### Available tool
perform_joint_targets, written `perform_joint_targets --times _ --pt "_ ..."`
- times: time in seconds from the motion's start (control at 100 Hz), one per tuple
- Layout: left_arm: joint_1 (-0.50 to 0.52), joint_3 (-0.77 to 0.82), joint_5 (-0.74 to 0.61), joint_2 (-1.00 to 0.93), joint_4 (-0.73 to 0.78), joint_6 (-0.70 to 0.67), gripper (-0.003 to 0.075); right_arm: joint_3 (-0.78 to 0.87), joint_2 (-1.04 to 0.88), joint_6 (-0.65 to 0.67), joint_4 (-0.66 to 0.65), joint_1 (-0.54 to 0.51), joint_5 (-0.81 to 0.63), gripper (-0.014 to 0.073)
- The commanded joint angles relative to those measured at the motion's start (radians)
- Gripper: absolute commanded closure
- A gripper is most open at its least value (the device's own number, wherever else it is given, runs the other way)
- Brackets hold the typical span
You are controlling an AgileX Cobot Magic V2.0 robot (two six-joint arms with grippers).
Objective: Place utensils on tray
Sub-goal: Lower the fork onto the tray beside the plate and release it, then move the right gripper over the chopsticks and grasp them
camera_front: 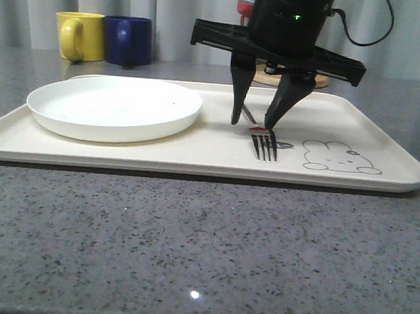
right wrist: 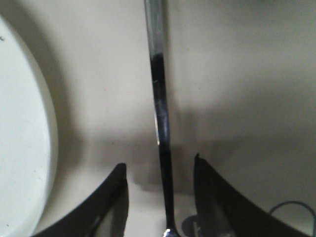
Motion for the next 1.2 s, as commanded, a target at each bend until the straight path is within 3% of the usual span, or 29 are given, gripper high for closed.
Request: perform_joint_targets --times 0.0,0.25,0.44,0.72,0.97,1.19 --pt "-0.004 -0.026 -0.070 0.009 -0.006 -0.011 0.0739 -0.034 -0.059 -0.001 -0.007 -0.003 -0.031 0.0220" --pt "-0.004 -0.026 -0.070 0.009 -0.006 -0.011 0.0739 -0.034 -0.153 -0.048 -0.130 -0.004 -0.006 0.0221" --pt "-0.004 -0.026 -0.070 0.009 -0.006 -0.011 0.0739 -0.033 -0.239 -0.132 -0.244 -0.060 0.096 0.0218" --pt "-0.004 -0.026 -0.070 0.009 -0.006 -0.011 0.0739 -0.031 -0.278 -0.313 -0.230 -0.314 0.246 0.0218" --pt "-0.004 -0.026 -0.070 0.009 -0.006 -0.011 0.0739 -0.027 -0.261 -0.464 -0.068 -0.563 0.263 0.0218" --pt "-0.004 -0.026 -0.070 0.009 -0.006 -0.011 0.0739 -0.005 -0.208 -0.573 -0.034 -0.670 0.270 0.0218"
